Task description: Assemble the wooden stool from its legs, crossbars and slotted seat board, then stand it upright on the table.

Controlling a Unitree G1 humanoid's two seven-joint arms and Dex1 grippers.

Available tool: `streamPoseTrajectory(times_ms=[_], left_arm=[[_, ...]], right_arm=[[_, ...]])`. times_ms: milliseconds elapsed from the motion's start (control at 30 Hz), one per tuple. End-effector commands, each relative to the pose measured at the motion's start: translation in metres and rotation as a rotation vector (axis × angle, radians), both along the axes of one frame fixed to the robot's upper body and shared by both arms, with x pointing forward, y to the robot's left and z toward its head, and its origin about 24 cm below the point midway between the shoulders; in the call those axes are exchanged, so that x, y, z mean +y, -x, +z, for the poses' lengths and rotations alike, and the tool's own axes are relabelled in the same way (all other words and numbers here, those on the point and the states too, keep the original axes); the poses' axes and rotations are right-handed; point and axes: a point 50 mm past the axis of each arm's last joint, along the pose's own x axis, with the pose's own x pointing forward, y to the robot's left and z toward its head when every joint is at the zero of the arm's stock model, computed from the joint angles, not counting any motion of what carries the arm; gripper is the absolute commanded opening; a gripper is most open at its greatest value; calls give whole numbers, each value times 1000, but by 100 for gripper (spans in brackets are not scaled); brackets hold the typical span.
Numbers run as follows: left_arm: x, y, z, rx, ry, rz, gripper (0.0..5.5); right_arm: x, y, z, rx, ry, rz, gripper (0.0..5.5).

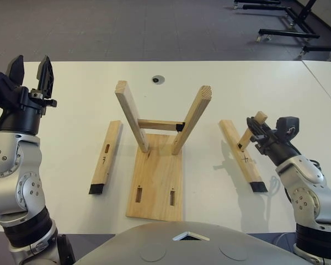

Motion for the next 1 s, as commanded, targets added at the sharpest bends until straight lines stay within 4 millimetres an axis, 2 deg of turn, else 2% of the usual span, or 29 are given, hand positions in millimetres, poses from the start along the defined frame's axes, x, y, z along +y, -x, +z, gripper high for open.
streamPoseTrajectory(times_ms=[33, 233, 533, 800, 1000], left_arm=[[-1, -4, 2, -4, -19, -15, 263], [1, -5, 4, -10, -28, -13, 263], [1, -3, 4, -8, -39, -9, 263], [2, -3, 5, -7, -46, -6, 263], [3, -5, 6, -8, -56, -10, 263]], right_arm=[[1, -10, -2, 6, -18, -14, 39], [-6, -2, -23, 62, -6, -11, 39], [-23, 35, -51, 165, 28, -3, 39], [-31, 53, -63, 226, 9, -17, 39], [-28, 62, -69, 233, -25, -13, 39]])
